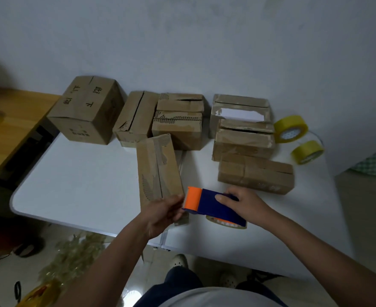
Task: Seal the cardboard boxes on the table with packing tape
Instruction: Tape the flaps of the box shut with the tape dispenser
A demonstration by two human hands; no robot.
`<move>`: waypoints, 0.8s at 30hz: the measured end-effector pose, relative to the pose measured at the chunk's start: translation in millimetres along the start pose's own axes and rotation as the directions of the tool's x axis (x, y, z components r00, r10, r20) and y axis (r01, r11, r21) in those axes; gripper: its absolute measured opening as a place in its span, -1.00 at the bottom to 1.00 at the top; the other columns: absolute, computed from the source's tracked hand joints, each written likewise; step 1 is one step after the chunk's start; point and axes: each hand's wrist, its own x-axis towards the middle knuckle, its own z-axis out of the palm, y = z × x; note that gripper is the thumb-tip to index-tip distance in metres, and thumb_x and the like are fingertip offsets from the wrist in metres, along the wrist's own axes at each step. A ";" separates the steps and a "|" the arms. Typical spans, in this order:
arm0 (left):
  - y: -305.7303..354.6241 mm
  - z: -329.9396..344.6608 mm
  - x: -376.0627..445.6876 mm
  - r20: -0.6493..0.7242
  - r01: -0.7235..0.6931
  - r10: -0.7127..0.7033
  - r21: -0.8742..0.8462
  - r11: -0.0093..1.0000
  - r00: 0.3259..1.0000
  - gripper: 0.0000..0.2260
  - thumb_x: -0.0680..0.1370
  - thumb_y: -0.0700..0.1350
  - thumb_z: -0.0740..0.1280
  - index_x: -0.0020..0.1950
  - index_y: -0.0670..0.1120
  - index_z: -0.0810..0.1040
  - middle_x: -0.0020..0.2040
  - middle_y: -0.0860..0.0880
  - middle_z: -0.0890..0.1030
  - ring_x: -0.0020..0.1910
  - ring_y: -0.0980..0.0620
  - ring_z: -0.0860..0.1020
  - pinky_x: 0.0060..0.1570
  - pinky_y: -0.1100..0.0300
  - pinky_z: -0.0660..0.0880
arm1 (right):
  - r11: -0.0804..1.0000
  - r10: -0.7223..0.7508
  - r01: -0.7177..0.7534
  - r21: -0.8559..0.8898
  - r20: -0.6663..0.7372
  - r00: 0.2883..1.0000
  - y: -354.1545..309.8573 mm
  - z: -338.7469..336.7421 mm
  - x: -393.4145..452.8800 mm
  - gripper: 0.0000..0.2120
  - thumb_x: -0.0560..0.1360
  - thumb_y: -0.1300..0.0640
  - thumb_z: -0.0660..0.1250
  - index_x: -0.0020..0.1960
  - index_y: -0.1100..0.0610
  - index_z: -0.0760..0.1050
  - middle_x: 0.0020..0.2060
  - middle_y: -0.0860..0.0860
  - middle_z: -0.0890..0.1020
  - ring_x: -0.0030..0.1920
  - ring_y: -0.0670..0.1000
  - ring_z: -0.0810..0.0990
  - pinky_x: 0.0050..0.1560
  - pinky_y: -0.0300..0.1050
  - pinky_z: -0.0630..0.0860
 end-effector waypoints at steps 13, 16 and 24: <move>-4.0 -6.1 -3.0 -0.015 -0.103 0.111 0.262 0.960 0.994 -0.79 0.63 -0.17 0.30 0.15 -0.22 0.66 0.05 -0.24 0.68 0.12 -0.21 0.64 0.23 -0.08 0.54 | 0.996 -0.024 0.036 -0.080 0.143 0.989 -11.6 0.0 5.5 -0.69 0.58 -0.15 0.23 0.11 0.05 0.54 0.00 -0.05 0.63 -0.04 -0.08 0.62 0.03 -0.07 0.60; -5.4 -7.8 -3.8 -0.049 -0.116 0.134 0.264 0.957 0.990 -0.79 0.64 -0.15 0.29 0.15 -0.22 0.65 0.05 -0.24 0.69 0.08 -0.18 0.66 0.17 -0.04 0.58 | 0.978 -0.029 0.063 -0.198 0.170 0.985 -17.5 0.7 10.8 -0.62 0.59 -0.22 0.16 0.17 0.02 0.52 0.02 -0.05 0.61 -0.03 -0.09 0.60 -0.05 -0.18 0.55; -6.0 -9.6 -18.1 -0.187 -0.211 0.271 0.290 0.933 0.944 -0.83 0.65 -0.16 0.26 -0.04 -0.16 0.62 -0.17 -0.12 0.70 -0.24 0.01 0.68 -0.37 0.30 0.53 | 0.946 -0.149 0.159 -0.284 0.057 0.987 -34.9 8.4 21.7 -0.57 0.53 -0.32 0.13 -0.07 0.00 0.55 -0.27 -0.10 0.61 -0.26 -0.14 0.58 -0.22 -0.30 0.46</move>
